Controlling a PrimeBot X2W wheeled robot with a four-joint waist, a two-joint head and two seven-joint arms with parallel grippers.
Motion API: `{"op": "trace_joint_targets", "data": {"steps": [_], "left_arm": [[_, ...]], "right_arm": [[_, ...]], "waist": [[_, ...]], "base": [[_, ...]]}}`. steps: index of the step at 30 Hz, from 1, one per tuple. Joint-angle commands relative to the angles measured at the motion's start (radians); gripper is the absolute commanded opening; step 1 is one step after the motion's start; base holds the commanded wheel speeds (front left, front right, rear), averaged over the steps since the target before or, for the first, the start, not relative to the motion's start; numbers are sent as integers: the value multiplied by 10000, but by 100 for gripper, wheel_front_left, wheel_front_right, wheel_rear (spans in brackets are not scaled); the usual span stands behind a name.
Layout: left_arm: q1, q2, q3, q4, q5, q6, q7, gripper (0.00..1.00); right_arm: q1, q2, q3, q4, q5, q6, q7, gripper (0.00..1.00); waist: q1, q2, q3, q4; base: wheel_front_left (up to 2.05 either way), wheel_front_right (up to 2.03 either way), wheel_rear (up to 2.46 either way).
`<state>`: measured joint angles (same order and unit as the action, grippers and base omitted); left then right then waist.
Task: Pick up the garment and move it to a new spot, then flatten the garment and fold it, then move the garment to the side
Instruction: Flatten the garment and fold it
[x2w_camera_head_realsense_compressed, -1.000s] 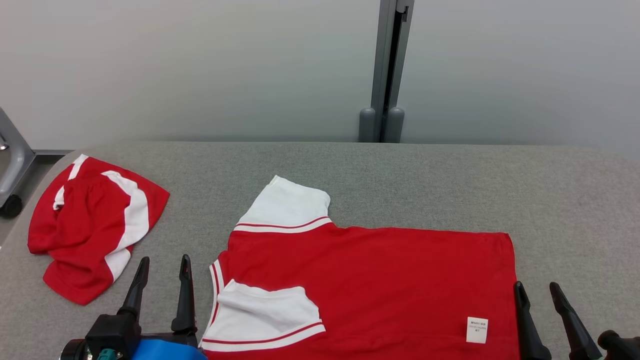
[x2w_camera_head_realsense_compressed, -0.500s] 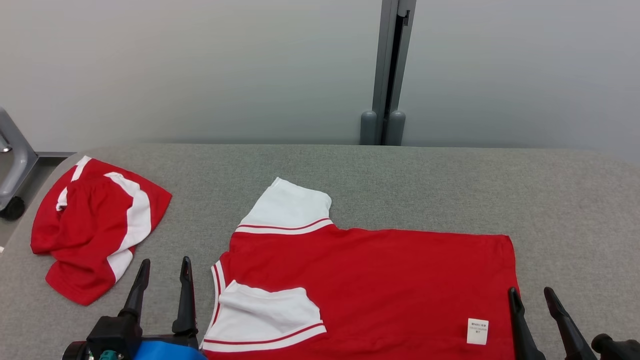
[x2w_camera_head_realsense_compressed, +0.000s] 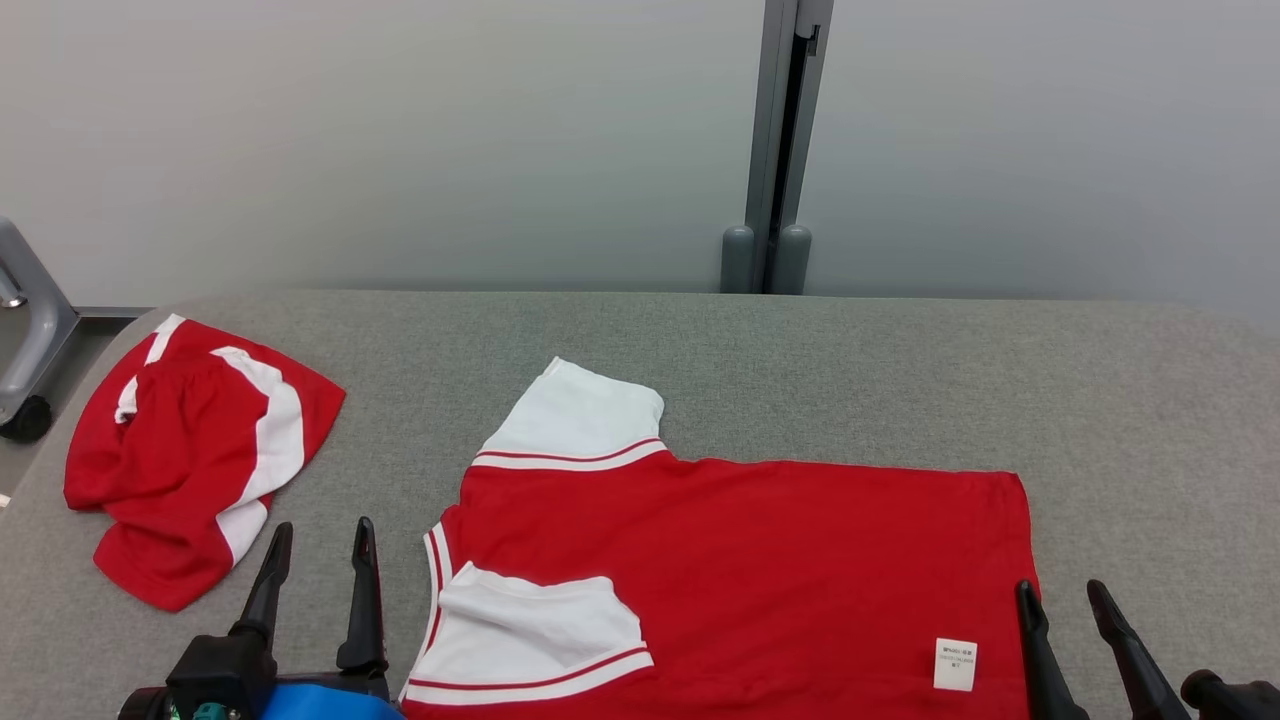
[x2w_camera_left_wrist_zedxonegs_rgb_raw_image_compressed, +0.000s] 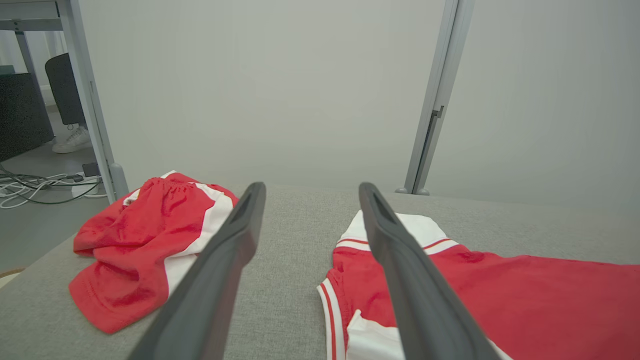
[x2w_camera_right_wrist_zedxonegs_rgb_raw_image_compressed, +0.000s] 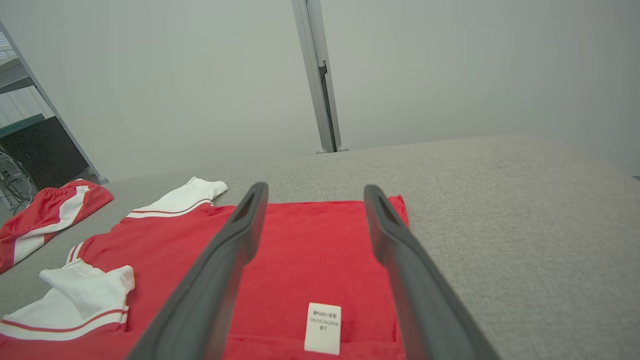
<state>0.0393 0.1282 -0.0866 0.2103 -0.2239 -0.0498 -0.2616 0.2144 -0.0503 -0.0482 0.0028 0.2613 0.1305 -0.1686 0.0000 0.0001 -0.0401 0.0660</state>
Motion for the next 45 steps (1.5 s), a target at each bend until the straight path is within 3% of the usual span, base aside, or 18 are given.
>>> {"op": "trace_joint_targets", "data": {"steps": [1, 7, 15, 23, 30, 45], "left_arm": [[35, 9, 66, 36, 58, -43, -46, 100], [-159, -43, 149, 137, 125, -103, -46, 100], [-1788, 222, 58, 738, -39, -356, 138, 100], [-4651, 951, -415, 1527, -390, -736, 1157, 100], [-6856, 1517, -1045, 2523, -947, -821, 1934, 100], [-8960, 2518, -3241, 4959, -2483, -811, 2631, 100]], "right_arm": [[113, -6, -35, 18, -87, 6, 10, 100], [-17, -5, -110, 54, -62, 6, 54, 100], [-1459, -208, -535, -29, -681, 6, 638, 100], [-3718, -924, -440, 368, -876, 6, 2362, 100], [-5395, -1297, -188, 1034, -745, 6, 3076, 100], [-7342, -1255, 738, 2486, -317, 4, 2503, 100]], "waist": [[0, -1, -1, -8], [0, -1, 57, -21], [0, -1, 380, -145], [0, -1, 1845, -605], [0, -1, 3266, -1165], [0, -1, 5007, -2165]], "base": [[0, 0, 0], [0, 0, 0], [0, 0, 0], [0, 0, 0], [0, 0, 0], [0, 0, 0]]}}
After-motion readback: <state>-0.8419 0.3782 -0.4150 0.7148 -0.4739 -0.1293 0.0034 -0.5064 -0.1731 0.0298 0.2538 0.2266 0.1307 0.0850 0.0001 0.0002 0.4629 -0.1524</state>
